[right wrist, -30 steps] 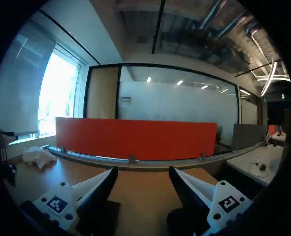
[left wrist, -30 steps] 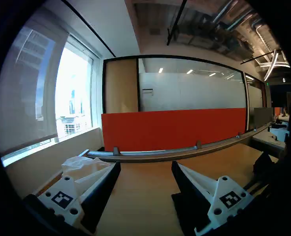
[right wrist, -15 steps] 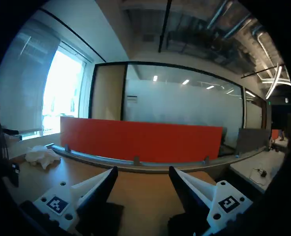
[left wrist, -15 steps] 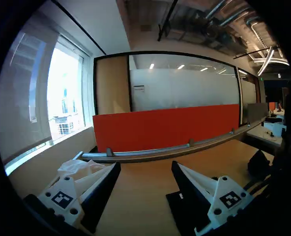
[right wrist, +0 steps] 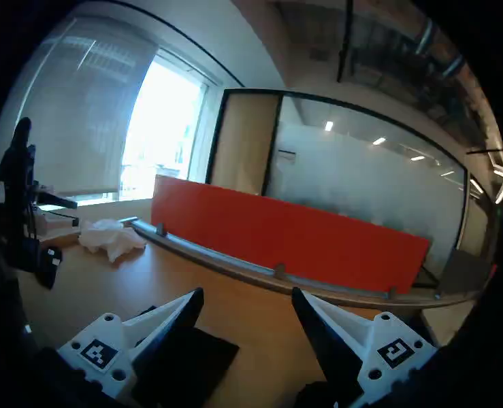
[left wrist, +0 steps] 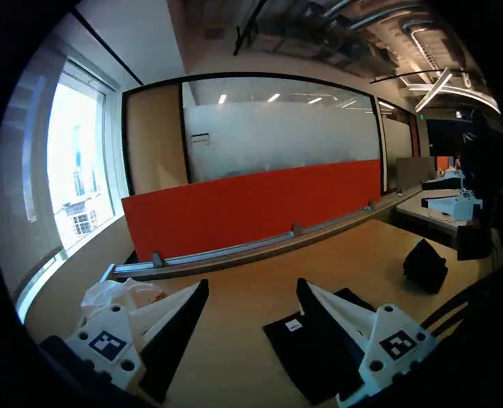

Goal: Fold towel

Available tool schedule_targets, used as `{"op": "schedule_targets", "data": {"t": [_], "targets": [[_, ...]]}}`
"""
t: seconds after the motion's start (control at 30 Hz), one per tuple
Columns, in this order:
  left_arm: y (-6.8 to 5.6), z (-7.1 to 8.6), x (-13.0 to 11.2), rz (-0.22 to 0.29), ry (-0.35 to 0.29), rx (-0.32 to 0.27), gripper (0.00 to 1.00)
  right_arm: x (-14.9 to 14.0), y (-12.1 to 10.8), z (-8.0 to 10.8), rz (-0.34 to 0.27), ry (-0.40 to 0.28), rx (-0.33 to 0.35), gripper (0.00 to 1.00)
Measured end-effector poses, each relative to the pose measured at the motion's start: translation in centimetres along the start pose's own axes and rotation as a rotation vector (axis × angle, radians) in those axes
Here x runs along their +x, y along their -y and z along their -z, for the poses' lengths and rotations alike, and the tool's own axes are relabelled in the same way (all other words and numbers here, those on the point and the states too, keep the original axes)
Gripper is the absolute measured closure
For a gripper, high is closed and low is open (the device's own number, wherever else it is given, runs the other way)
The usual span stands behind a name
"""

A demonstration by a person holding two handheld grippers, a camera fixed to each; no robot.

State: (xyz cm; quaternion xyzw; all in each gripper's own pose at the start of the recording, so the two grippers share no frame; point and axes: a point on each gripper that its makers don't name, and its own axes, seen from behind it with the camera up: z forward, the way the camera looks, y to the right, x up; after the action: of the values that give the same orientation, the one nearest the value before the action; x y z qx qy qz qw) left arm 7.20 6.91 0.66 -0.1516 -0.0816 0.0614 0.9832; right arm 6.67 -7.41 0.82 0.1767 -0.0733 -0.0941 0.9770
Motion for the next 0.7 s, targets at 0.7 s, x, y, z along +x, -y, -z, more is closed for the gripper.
{"op": "schedule_targets", "data": {"t": [0.7], "targets": [[-4.0,-1.2,-4.9,-0.004,0.179,-0.176,0.04,-6.0,3.7,-0.3,0.104,0.239,0.223,0.0]]}}
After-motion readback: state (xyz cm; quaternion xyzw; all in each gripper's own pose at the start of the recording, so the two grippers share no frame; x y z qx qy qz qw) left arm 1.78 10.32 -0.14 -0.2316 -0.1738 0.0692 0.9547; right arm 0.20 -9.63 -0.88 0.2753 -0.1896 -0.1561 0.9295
